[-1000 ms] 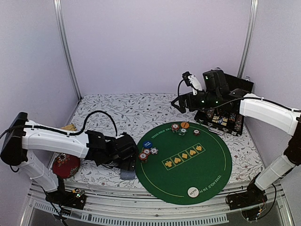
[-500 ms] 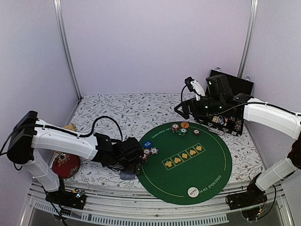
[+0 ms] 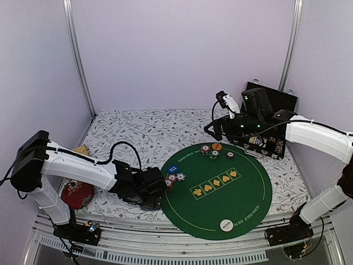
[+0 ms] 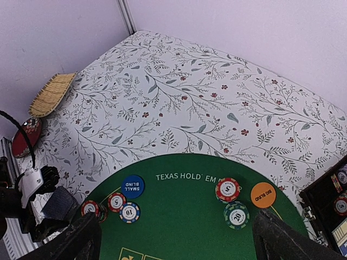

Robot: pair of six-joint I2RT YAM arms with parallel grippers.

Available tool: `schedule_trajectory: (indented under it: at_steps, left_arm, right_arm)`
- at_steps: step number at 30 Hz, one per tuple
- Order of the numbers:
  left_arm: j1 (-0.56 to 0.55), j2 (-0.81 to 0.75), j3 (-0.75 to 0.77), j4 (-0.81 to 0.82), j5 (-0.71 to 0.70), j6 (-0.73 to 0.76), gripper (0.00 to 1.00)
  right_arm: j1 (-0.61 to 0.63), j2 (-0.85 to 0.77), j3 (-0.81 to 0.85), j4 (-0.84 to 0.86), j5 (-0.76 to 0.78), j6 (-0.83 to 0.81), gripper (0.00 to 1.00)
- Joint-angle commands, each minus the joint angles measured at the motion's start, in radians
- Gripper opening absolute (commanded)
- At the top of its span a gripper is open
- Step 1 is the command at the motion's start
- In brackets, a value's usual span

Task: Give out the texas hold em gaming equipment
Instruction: Pick up the face-down deck piles from the corner of the board.

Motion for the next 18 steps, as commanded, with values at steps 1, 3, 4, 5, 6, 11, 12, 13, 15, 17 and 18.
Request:
schedule_trajectory:
  at_steps: [1,3,4,5,6,11,12,13,15,17,18]
  left_arm:
    - [-0.016,-0.023,-0.051,0.001,0.024,-0.013,0.98]
    - [-0.017,-0.029,-0.065,0.026,0.034,-0.006,0.98]
    - [-0.015,-0.028,-0.073,0.038,0.040,-0.002,0.97]
    - [-0.016,-0.026,-0.080,0.047,0.048,0.004,0.97]
    - [-0.014,-0.025,-0.089,0.054,0.057,0.008,0.96]
    - [-0.014,-0.049,-0.131,0.067,0.071,0.025,0.90]
    - [-0.014,-0.063,-0.139,0.078,0.070,0.038,0.89]
    - [-0.013,-0.073,-0.145,0.091,0.070,0.056,0.87]
    - [-0.012,-0.093,-0.159,0.127,0.075,0.094,0.84]
    - [-0.005,-0.109,-0.174,0.154,0.088,0.116,0.82]
    - [0.001,-0.113,-0.183,0.165,0.098,0.124,0.81]
  right_arm:
    - [0.002,-0.018,0.002,0.003,-0.013,-0.009,0.99]
    - [0.003,-0.014,0.005,0.002,-0.011,-0.010,0.99]
    - [0.002,-0.011,0.008,0.001,-0.010,-0.011,0.99]
    - [0.002,-0.008,0.010,0.000,-0.010,-0.009,0.99]
    - [0.003,-0.005,0.012,-0.001,-0.012,-0.008,0.99]
    - [0.002,0.003,0.017,-0.003,-0.010,-0.009,0.99]
    - [0.002,0.005,0.019,-0.005,-0.009,-0.008,0.99]
    - [0.002,0.006,0.019,-0.006,-0.007,-0.009,0.99]
    - [0.002,0.008,0.020,-0.006,-0.008,-0.009,0.99]
    - [0.002,0.010,0.019,-0.007,-0.007,-0.008,0.99]
    - [0.002,0.011,0.020,-0.008,-0.007,-0.008,0.99]
